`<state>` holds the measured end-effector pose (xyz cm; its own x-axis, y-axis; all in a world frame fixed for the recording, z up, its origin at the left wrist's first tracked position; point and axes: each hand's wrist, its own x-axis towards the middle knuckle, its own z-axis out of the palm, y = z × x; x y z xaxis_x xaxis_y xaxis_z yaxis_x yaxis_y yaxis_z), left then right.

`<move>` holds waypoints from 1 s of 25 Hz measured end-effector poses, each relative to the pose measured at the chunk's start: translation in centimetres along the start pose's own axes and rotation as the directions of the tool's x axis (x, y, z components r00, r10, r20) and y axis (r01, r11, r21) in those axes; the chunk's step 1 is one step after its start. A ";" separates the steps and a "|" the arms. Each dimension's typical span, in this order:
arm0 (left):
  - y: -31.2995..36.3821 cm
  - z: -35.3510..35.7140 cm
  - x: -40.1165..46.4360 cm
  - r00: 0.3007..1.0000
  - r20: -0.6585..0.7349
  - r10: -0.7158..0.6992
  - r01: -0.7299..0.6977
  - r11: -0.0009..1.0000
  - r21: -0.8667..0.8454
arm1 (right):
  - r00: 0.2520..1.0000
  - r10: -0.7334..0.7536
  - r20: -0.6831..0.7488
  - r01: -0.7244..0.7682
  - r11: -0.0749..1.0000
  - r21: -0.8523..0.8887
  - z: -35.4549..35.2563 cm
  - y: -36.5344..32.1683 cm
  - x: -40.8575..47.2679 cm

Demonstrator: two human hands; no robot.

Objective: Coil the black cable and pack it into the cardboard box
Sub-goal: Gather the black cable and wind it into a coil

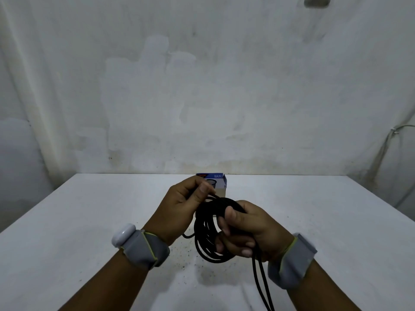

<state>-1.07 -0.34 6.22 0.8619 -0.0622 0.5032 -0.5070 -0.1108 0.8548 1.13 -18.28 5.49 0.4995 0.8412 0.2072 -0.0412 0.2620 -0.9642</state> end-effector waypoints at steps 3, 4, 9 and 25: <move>0.1 1.3 -0.8 0.989 0.009 -0.149 0.146 0.947 -0.288 | 0.999 -0.011 0.035 0.007 0.995 0.104 -0.2 0.0 0.1; 0.2 1.6 -1.1 0.980 0.009 -0.199 0.190 0.917 -0.350 | 0.999 -0.017 0.044 0.011 0.991 0.136 -0.2 0.1 0.1; 0.7 3.0 -1.5 0.915 0.051 -0.400 0.372 0.788 -0.490 | 0.998 -0.036 0.041 0.029 0.984 0.173 -0.7 0.1 0.0; 0.8 2.3 -1.8 0.945 0.062 -0.320 0.319 0.867 -0.384 | 0.954 -0.096 -0.285 0.038 0.979 -0.202 -2.0 -0.6 1.5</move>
<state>-2.98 -2.56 5.73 0.9773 -0.0845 0.1941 -0.1658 0.2650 0.9499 3.66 -18.16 6.05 0.7267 0.6425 0.2429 0.1535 0.1928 -0.9692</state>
